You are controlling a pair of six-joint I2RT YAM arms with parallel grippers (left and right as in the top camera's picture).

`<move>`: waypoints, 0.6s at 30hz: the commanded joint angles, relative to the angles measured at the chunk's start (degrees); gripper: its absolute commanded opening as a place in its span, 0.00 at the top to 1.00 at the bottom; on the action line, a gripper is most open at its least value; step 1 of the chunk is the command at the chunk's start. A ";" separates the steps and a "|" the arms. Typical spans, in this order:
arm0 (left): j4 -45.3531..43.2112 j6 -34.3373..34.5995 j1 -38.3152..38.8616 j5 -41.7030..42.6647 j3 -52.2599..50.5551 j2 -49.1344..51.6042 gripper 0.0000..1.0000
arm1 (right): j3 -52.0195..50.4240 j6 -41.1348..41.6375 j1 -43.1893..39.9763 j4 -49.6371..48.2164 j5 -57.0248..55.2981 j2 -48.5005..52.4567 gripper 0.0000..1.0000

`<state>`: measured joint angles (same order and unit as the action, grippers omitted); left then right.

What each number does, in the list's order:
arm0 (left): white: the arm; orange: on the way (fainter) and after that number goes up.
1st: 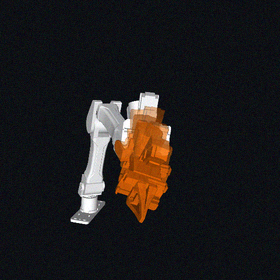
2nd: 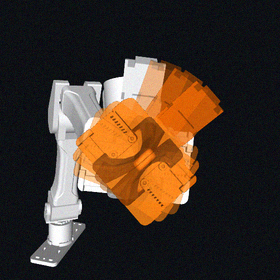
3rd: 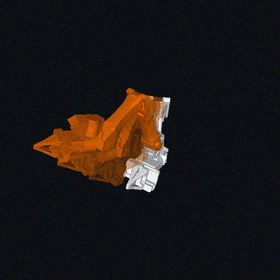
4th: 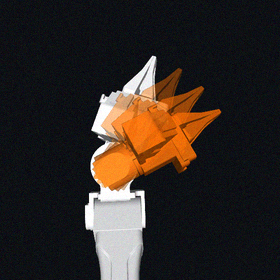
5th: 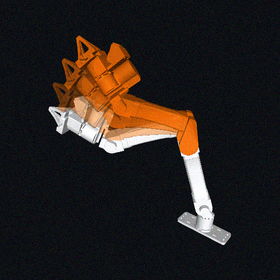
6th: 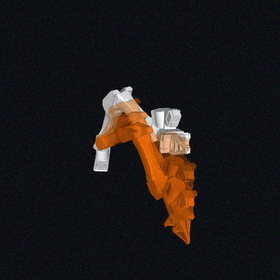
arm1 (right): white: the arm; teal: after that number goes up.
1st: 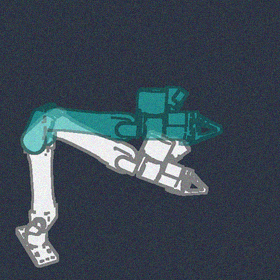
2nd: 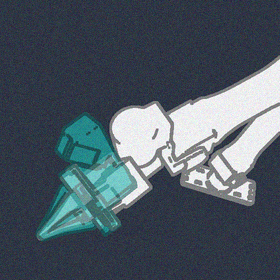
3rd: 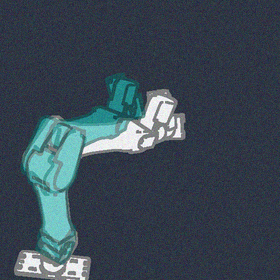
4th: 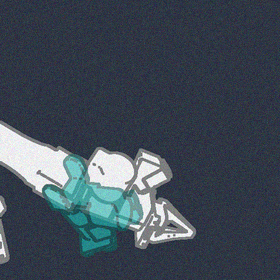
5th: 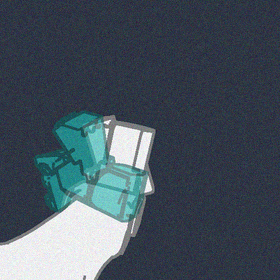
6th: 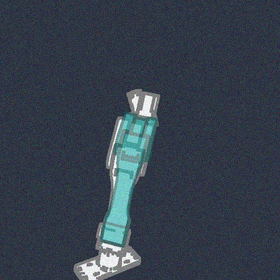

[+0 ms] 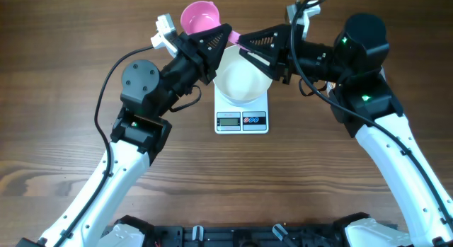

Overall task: Scoop item into bowl and weigh 150g on scale
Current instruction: 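Bring the scoop above the bowl and grasp its handle with the right gripper, then release the left gripper and carry the scoop right toward the soybean tub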

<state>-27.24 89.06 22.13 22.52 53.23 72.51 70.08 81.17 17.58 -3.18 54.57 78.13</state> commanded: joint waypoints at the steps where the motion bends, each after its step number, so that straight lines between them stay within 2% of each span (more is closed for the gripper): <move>1: -0.35 -1.81 0.28 -1.44 0.52 -0.52 0.96 | 0.90 -0.26 0.20 -0.09 -2.47 0.70 0.61; 8: 1.44 -1.86 2.03 -4.72 0.52 -0.52 0.96 | 0.90 0.42 0.24 -0.20 -2.27 2.67 0.65; 12: 1.57 -1.88 2.03 -4.55 0.50 -0.52 0.96 | 0.90 0.42 0.24 -0.37 -2.51 2.67 0.72; 18: 1.57 -1.90 2.05 -4.15 0.50 -0.50 0.96 | 0.90 0.46 0.24 -0.37 -2.43 2.67 0.74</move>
<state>-25.65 88.62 23.94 18.85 53.23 72.51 70.08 81.28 17.58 -3.22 53.25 80.49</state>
